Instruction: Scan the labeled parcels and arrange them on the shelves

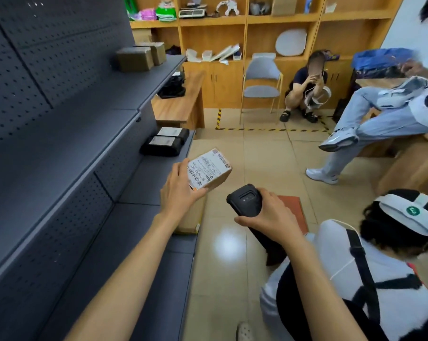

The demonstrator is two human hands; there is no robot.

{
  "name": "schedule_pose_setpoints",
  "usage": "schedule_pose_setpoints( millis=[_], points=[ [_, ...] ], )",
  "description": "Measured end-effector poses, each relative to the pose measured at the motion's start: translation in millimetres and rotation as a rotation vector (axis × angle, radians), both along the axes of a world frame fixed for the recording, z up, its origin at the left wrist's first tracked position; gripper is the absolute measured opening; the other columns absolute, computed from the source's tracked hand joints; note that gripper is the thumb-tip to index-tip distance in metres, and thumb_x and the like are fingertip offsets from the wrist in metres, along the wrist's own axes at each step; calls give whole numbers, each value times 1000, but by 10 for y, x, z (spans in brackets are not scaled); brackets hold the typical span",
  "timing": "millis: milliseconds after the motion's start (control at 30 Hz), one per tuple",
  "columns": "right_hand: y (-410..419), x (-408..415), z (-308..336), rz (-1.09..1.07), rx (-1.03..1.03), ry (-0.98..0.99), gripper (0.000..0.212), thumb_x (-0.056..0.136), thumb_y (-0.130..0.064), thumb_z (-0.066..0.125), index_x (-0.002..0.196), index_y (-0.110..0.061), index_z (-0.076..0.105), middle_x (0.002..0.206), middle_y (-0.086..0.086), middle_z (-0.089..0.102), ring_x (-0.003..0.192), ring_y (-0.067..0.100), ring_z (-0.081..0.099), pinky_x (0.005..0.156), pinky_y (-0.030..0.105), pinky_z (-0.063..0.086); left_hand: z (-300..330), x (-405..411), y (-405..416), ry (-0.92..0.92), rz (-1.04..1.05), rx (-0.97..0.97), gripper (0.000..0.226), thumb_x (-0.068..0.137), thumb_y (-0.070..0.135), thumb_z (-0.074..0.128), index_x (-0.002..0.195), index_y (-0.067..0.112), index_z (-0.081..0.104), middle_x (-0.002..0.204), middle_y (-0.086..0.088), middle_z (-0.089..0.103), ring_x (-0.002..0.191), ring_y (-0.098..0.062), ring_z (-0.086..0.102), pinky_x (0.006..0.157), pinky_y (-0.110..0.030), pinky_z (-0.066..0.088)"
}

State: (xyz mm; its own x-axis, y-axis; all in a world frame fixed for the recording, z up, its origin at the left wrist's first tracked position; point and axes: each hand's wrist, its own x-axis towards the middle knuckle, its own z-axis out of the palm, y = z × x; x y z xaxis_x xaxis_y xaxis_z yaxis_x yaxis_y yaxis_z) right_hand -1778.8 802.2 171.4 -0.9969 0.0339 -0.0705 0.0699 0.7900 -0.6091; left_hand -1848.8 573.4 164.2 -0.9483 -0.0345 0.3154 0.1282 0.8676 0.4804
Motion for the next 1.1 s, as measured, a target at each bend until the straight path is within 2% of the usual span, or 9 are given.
schedule_pose_setpoints(
  millis=[167, 333, 567, 733, 900, 1100],
  points=[
    [53, -1195, -124, -5, -28, -10, 79, 66, -58, 78, 132, -31, 44, 119, -6, 52, 105, 20, 58, 85, 38, 49, -108, -1152, 91, -22, -8, 7, 86, 71, 49, 78, 139, 25, 32, 135, 2, 39, 115, -24, 51, 75, -42, 50],
    [268, -2601, -56, -14, -78, 33, 81, 61, -58, 79, 130, -30, 46, 118, -6, 52, 105, 20, 58, 89, 44, 52, 21, -2483, 362, 54, -34, 28, 86, 70, 45, 80, 139, 24, 33, 134, 3, 40, 119, -22, 48, 73, -41, 51],
    [409, -4343, 252, 4, -72, 96, 81, 66, -54, 81, 133, -27, 44, 119, -3, 52, 105, 22, 58, 85, 38, 50, 417, -4090, 501, 136, -13, 20, 87, 70, 41, 80, 140, 20, 32, 135, 0, 39, 120, -23, 47, 74, -45, 53],
    [368, -5357, 406, 37, -56, 139, 82, 67, -55, 81, 135, -25, 45, 123, -2, 53, 109, 23, 57, 86, 39, 49, 642, -4994, 486, 208, 20, -36, 90, 71, 43, 80, 143, 17, 32, 135, -1, 40, 121, -21, 45, 73, -32, 44],
    [181, -6303, 543, 120, -50, 196, 79, 66, -57, 80, 131, -25, 48, 123, -4, 55, 109, 20, 56, 83, 40, 50, 862, -5732, 364, 275, 73, -33, 91, 71, 43, 76, 146, 18, 30, 137, 1, 38, 125, -19, 41, 76, -31, 43],
    [-98, -7170, 772, 254, -77, 235, 85, 63, -61, 78, 134, -26, 46, 123, -3, 56, 109, 20, 57, 85, 43, 52, 1152, -6320, 220, 306, 158, -88, 87, 74, 48, 72, 145, 21, 29, 135, 2, 38, 117, -19, 47, 69, -32, 41]
  ],
)
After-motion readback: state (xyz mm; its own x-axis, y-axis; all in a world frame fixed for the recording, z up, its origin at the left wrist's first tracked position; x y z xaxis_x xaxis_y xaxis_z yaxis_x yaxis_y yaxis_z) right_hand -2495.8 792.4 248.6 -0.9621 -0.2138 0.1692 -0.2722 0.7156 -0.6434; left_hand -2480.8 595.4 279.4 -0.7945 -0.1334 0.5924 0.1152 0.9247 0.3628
